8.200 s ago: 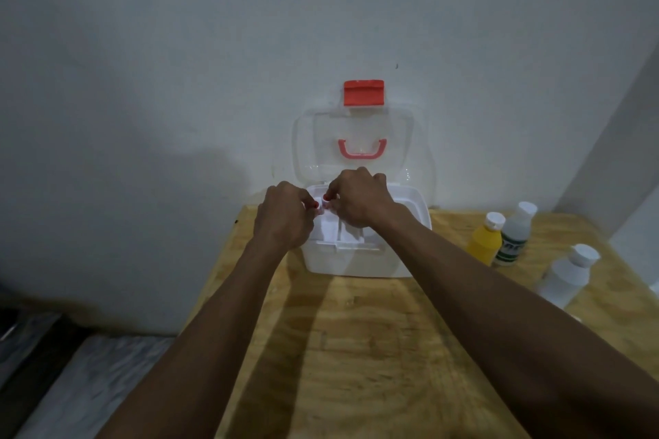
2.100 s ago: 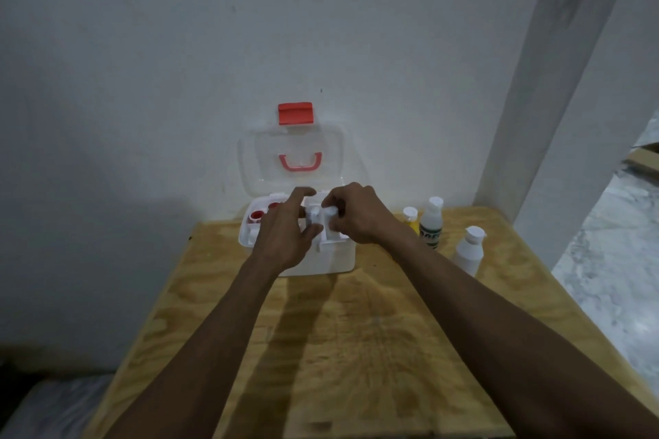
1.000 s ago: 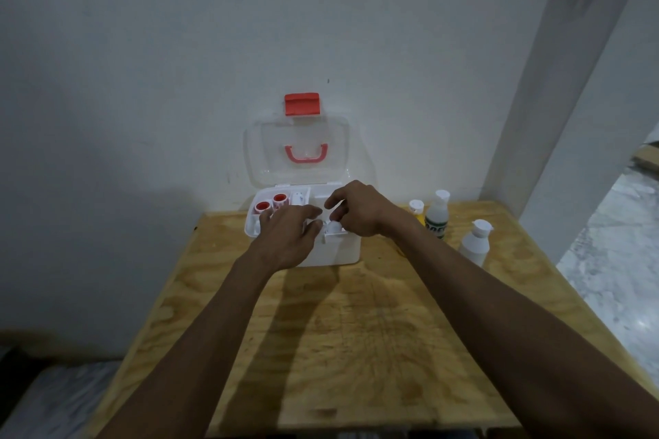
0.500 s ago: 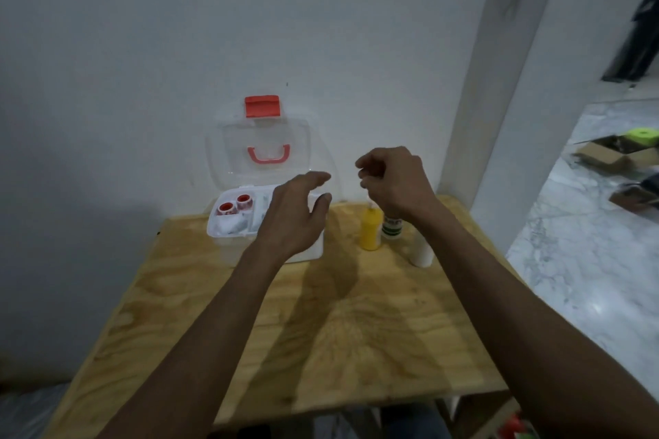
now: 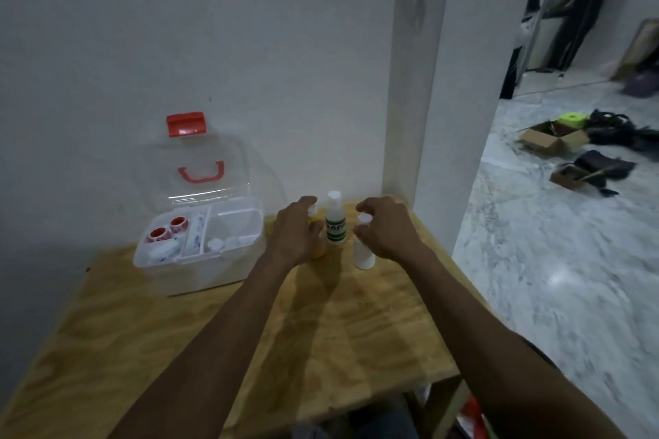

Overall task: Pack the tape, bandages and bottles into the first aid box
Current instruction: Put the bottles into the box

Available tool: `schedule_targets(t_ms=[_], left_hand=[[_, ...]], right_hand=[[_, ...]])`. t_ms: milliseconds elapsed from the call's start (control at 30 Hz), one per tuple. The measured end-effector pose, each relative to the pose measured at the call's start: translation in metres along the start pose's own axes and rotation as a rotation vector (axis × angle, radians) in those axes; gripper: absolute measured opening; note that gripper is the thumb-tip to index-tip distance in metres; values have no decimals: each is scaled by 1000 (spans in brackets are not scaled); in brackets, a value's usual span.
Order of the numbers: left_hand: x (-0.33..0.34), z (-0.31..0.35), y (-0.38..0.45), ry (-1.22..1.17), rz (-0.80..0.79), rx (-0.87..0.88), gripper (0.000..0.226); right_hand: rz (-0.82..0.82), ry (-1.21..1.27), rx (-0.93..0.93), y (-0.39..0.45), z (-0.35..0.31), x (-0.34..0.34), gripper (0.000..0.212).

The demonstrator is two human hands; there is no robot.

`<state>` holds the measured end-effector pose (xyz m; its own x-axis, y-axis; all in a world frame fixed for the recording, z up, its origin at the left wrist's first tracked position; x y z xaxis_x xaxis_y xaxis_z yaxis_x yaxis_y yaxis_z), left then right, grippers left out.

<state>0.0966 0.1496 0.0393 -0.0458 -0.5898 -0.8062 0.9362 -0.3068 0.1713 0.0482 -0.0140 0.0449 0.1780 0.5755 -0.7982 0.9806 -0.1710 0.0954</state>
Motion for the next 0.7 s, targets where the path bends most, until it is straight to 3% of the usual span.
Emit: schedule_targets(t_ms=[300,500,700], left_hand=[[-1,1,-7,-90,154,27,21],[-15,7,-25,-132,184,60,19],[-82,16,-49,-151,319,147,21]], right_hand=[[69,51,-13,-3,7,3,40],[102,78,-59,-13,-8,-11,33],[132,104,-206,-23,-75,-38,37]])
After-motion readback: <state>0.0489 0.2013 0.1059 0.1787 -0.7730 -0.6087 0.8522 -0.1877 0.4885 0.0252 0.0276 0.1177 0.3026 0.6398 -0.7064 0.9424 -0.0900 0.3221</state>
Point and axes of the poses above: each hand's wrist, its own y-axis towards the middle knuckle, its own x-axis out of the palm, z = x × y, the point moved 7 cm from there along y, towards the middle knuckle, and after that the axes turned 4 degrees about -z, right-handed, at the moved point
